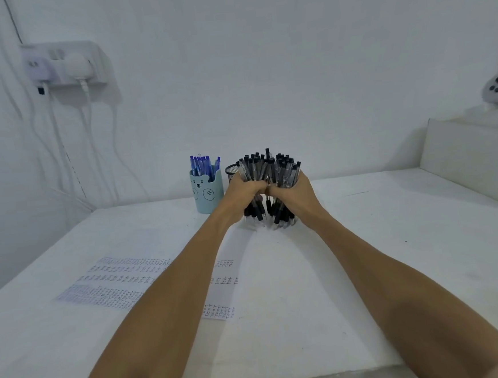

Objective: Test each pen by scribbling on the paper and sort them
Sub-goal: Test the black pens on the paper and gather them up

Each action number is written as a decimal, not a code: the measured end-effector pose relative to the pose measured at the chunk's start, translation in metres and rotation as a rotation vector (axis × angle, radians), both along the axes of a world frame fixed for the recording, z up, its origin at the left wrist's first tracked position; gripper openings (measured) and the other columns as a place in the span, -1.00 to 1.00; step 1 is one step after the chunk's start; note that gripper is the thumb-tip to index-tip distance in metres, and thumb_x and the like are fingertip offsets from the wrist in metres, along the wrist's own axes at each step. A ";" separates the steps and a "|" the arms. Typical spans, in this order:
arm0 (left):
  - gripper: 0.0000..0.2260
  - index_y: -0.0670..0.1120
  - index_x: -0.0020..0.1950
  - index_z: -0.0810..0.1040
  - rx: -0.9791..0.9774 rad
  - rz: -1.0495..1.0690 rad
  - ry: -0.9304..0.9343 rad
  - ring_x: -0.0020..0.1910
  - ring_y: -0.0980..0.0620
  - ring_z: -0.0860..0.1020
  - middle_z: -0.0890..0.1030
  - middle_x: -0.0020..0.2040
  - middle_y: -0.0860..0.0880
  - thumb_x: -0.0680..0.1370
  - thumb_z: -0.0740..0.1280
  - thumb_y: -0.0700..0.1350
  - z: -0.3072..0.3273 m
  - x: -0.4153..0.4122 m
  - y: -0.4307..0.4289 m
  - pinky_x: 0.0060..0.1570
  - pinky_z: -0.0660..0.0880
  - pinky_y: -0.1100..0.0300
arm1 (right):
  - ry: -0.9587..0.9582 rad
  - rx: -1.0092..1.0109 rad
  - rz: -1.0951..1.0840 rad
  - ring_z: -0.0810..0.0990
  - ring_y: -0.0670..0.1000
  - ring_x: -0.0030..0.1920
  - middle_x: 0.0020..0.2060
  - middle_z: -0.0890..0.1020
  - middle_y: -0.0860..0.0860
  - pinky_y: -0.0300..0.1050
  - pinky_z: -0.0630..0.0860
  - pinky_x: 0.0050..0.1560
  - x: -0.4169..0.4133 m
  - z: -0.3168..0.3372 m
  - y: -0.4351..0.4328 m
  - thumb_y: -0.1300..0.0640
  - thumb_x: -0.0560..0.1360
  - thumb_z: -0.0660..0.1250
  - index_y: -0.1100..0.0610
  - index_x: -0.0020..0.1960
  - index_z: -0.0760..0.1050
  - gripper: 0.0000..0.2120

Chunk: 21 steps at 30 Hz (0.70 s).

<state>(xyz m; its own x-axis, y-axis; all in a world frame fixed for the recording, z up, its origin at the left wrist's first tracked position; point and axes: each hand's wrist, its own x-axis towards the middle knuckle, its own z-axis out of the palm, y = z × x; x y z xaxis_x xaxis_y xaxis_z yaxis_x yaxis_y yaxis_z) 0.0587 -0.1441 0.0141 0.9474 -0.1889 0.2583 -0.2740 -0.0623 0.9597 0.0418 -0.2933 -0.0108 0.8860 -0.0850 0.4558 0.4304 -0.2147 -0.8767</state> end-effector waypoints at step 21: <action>-0.75 -0.23 0.05 0.50 -0.415 0.310 -0.226 -0.40 0.03 0.58 0.63 -0.31 -0.05 0.53 0.53 -0.20 0.092 0.061 0.019 -0.25 0.59 0.12 | -0.028 0.858 -0.072 0.73 0.17 -0.21 -0.21 0.68 0.11 0.18 0.67 -0.06 0.068 0.086 0.024 0.35 0.32 0.52 0.26 -0.01 0.52 -0.71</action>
